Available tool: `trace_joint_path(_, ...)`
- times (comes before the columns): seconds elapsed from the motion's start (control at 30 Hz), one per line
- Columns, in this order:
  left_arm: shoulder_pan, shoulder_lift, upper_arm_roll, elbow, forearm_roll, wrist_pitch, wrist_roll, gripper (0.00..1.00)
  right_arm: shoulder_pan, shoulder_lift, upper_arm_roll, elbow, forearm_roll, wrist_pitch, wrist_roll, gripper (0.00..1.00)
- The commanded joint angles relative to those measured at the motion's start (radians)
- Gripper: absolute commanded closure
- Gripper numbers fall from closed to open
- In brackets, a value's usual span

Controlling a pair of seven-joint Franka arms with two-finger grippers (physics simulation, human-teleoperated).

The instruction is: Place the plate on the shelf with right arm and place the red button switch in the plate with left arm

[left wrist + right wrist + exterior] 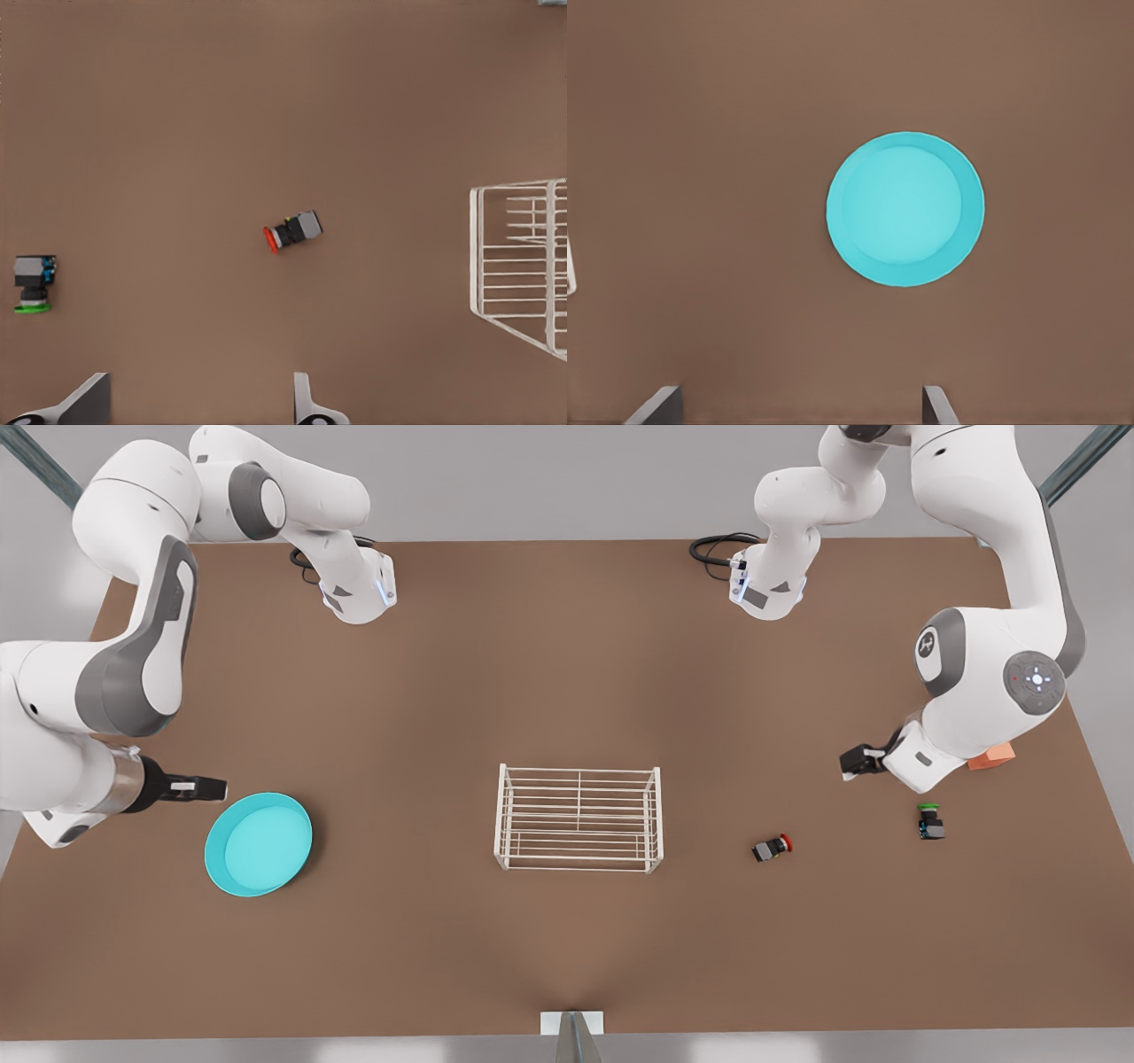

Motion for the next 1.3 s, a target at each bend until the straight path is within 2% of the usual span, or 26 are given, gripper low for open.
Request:
trace_joint_path(0.0,-0.001,-0.001,0.000,0.001,-0.001,0.060,0.015,0.00,0.016,0.001,0.002,-0.005,-0.004,-0.018,0.004,0.00)
trace_joint_path(0.03,-0.012,0.001,-0.006,0.002,-0.002,0.060,0.022,0.00,0.013,-0.001,-0.001,-0.006,0.000,-0.028,-0.003,0.00)
trace_joint_path(0.1,-0.088,0.076,-0.026,0.051,0.021,0.062,0.340,0.00,0.038,0.011,0.007,-0.009,0.011,-0.015,-0.015,0.00)
trace_joint_path(0.17,-0.212,0.185,-0.026,0.146,0.056,0.074,0.361,0.00,0.045,0.065,0.025,-0.012,0.023,-0.005,0.007,0.00)
trace_joint_path(0.2,-0.275,0.211,-0.026,0.152,0.186,0.094,0.352,0.00,0.044,0.070,0.025,-0.014,0.020,-0.004,0.009,0.00)
trace_joint_path(0.23,-0.280,0.218,-0.025,0.163,0.177,0.113,0.361,0.00,0.007,0.093,0.019,-0.028,0.025,0.066,-0.003,0.00)
trace_joint_path(0.27,-0.246,0.246,-0.019,0.172,-0.041,0.110,0.404,0.00,-0.054,0.105,0.019,-0.103,0.092,0.177,-0.072,0.00)
trace_joint_path(0.37,-0.239,0.317,-0.023,0.168,-0.050,0.223,0.617,0.00,-0.070,0.033,-0.064,-0.414,0.135,0.412,-0.143,0.00)
trace_joint_path(0.4,-0.239,0.337,-0.023,0.166,-0.048,0.228,0.620,0.00,-0.065,0.047,-0.105,-0.434,0.120,0.438,-0.187,0.00)
trace_joint_path(0.5,-0.226,0.433,-0.023,0.160,-0.044,0.352,0.697,0.00,-0.133,0.062,-0.104,-0.446,0.092,0.450,-0.226,0.00)
trace_joint_path(0.53,-0.223,0.445,-0.022,0.166,-0.050,0.353,0.723,0.00,-0.154,0.083,-0.104,-0.446,0.111,0.481,-0.224,0.04)
trace_joint_path(0.57,-0.205,0.469,-0.020,0.169,-0.047,0.379,0.746,0.00,-0.189,0.102,-0.104,-0.445,0.150,0.525,-0.227,0.00)
trace_joint_path(0.67,-0.174,0.490,-0.023,0.172,-0.048,0.407,0.786,0.00,-0.251,0.198,-0.102,-0.414,0.341,0.605,-0.413,0.00)
trace_joint_path(0.73,-0.151,0.514,-0.029,0.174,-0.048,0.413,0.794,0.00,-0.249,0.231,-0.108,-0.416,0.356,0.623,-0.448,0.00)
trace_joint_path(0.8,-0.061,0.528,-0.109,0.174,-0.041,0.415,0.814,0.00,-0.249,0.243,-0.111,-0.417,0.410,0.627,-0.581,0.00)
trace_joint_path(0.9,-0.036,0.533,-0.112,0.159,-0.036,0.416,0.814,0.00,-0.237,0.246,-0.114,-0.423,0.356,0.709,-0.644,0.00)
trace_joint_path(0.97,0.010,0.533,-0.137,0.131,-0.024,0.426,0.835,0.00,-0.240,0.246,-0.113,-0.426,0.355,0.714,-0.730,0.00)
trace_joint_path(1.03,0.039,0.530,-0.161,0.117,-0.013,0.439,0.924,0.00,-0.264,0.243,-0.114,-0.433,0.267,0.714,-0.790,0.00)
trace_joint_path(1.17,0.056,0.481,-0.161,0.019,0.013,0.544,0.998,0.00,-0.294,0.277,-0.111,-0.472,0.292,0.777,-0.827,0.00)
trace_joint_path(1.27,0.064,0.470,-0.163,-0.001,0.018,0.548,0.999,0.00,-0.292,0.298,-0.110,-0.472,0.313,0.778,-0.819,0.00)
